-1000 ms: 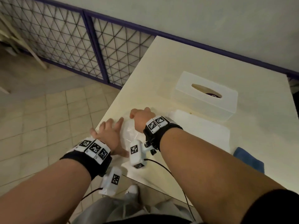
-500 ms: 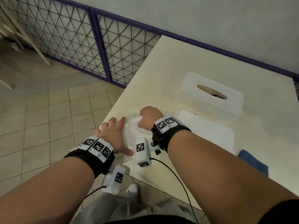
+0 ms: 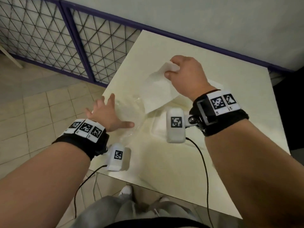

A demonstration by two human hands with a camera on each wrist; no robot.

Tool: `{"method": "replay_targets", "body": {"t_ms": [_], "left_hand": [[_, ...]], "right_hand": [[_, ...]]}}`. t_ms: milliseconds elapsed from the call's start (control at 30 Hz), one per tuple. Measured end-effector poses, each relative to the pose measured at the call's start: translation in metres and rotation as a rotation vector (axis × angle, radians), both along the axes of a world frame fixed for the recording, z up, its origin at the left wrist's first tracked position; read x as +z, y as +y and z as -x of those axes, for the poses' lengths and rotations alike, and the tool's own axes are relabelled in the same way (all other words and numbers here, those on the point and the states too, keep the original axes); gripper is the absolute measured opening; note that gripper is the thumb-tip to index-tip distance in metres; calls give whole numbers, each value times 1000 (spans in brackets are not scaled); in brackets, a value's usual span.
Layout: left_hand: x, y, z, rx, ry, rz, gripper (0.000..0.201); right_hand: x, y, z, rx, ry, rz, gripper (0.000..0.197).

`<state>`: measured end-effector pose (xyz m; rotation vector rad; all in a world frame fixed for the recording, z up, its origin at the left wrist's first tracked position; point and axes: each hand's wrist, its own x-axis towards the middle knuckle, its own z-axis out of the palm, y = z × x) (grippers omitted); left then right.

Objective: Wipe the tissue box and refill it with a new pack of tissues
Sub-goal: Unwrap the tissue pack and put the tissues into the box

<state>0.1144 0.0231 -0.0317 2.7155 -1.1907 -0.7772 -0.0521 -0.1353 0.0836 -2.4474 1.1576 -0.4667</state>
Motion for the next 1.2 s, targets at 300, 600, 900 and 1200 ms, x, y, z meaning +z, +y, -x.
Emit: {"method": "replay_targets", "body": {"t_ms": [300, 600, 900, 1200], "left_hand": [[25, -68, 78, 287, 1188, 787, 43], [-2, -79, 115, -60, 673, 766, 25], [-10, -83, 116, 57, 580, 771, 21], [-28, -79, 116, 14, 422, 545, 39]], "right_hand": [[-12, -9, 120, -285, -527, -403, 15], [-86, 14, 190, -517, -523, -530, 28], [-95, 5, 184, -610, -482, -501, 36], [-111, 5, 183, -658, -352, -592, 52]]}}
